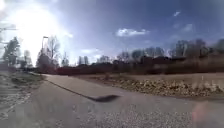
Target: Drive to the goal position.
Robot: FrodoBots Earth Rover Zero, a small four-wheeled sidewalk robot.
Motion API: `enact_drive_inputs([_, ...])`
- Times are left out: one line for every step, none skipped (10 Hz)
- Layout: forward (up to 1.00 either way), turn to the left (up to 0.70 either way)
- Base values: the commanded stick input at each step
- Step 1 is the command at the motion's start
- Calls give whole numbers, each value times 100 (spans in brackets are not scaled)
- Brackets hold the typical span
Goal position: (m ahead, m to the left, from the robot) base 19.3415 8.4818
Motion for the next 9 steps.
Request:
enact_drive_inputs([0,45])
enact_drive_inputs([0,45])
enact_drive_inputs([0,45])
enact_drive_inputs([0,33])
enact_drive_inputs([0,0])
enact_drive_inputs([0,10])
enact_drive_inputs([0,40])
enact_drive_inputs([0,0])
enact_drive_inputs([0,0])
